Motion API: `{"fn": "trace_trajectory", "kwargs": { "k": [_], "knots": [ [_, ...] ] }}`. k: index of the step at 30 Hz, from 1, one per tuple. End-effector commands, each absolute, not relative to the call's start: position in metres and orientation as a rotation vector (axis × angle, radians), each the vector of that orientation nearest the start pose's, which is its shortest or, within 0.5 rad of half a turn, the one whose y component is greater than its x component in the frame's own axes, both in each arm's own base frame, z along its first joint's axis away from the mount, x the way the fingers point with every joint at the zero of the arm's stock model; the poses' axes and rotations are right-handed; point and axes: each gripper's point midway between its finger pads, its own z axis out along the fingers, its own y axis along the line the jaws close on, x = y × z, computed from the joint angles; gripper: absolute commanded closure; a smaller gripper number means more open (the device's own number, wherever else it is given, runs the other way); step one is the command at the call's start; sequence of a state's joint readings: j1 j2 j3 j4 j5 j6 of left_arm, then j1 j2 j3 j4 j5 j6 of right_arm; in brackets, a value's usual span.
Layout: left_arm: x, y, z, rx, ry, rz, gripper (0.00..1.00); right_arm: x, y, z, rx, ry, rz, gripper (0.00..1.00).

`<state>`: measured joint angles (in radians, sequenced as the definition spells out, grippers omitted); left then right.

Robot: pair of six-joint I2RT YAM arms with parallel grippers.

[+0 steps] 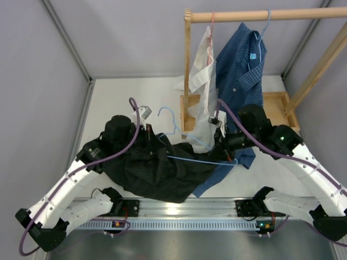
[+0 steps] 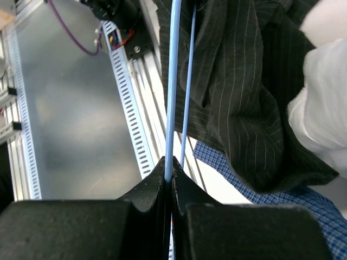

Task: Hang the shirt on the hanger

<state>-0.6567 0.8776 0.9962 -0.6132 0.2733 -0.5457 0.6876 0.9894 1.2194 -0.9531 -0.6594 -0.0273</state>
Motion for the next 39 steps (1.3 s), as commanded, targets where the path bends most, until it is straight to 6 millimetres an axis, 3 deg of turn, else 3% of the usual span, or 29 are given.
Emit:
{"fn": "trace_trajectory", "kwargs": {
  "k": [1, 3, 6, 10, 11, 14, 17, 20, 21, 23, 24, 28, 29, 32, 39],
  "knots": [
    [0.149, -0.225, 0.303, 0.528, 2.064, -1.081, 1.00, 0.096, 0.248, 0.289, -1.320, 1.917, 1.216, 1.00],
    [0.148, -0.220, 0.316, 0.547, 2.029, -1.062, 1.00, 0.095, 0.262, 0.284, -1.358, 1.919, 1.235, 1.00],
    [0.152, -0.207, 0.319, 0.524, 2.049, -0.963, 1.00, 0.091, 0.279, 0.283, -1.380, 1.888, 1.279, 1.00],
    [0.164, -0.182, 0.339, 0.455, 2.040, -0.793, 1.00, 0.103, 0.300, 0.305, -1.279, 1.753, 1.278, 1.00],
    [0.164, -0.178, 0.338, 0.451, 2.054, -0.763, 1.00, 0.114, 0.308, 0.322, -1.220, 1.655, 1.267, 1.00],
    [0.168, -0.167, 0.348, 0.445, 2.038, -0.691, 1.00, 0.125, 0.314, 0.340, -1.094, 1.576, 1.275, 1.00],
    [0.171, -0.165, 0.369, 0.460, 1.982, -0.676, 1.00, 0.121, 0.326, 0.355, -1.070, 1.484, 1.318, 1.00],
    [0.176, -0.172, 0.386, 0.481, 1.953, -0.690, 1.00, 0.129, 0.337, 0.354, -0.978, 1.476, 1.240, 1.00],
    [0.178, -0.175, 0.400, 0.482, 1.925, -0.703, 1.00, 0.130, 0.341, 0.366, -0.909, 1.425, 1.201, 1.00],
    [0.175, -0.178, 0.418, 0.500, 1.879, -0.732, 1.00, 0.130, 0.343, 0.367, -0.847, 1.397, 1.179, 1.00],
    [0.176, -0.179, 0.421, 0.507, 1.872, -0.736, 1.00, 0.123, 0.348, 0.372, -0.853, 1.365, 1.207, 1.00],
    [0.168, -0.190, 0.421, 0.600, 1.858, -0.791, 1.00, 0.120, 0.361, 0.363, -0.847, 1.373, 1.226, 1.00],
    [0.163, -0.194, 0.418, 0.630, 1.863, -0.819, 1.00, 0.123, 0.365, 0.353, -0.835, 1.397, 1.221, 1.00],
    [0.138, -0.210, 0.404, 0.778, 1.872, -0.970, 1.00, 0.131, 0.368, 0.348, -0.778, 1.381, 1.220, 1.00],
    [0.123, -0.209, 0.402, 0.833, 1.843, -1.013, 1.00, 0.139, 0.363, 0.360, -0.657, 1.303, 1.239, 1.00]
  ]
}}
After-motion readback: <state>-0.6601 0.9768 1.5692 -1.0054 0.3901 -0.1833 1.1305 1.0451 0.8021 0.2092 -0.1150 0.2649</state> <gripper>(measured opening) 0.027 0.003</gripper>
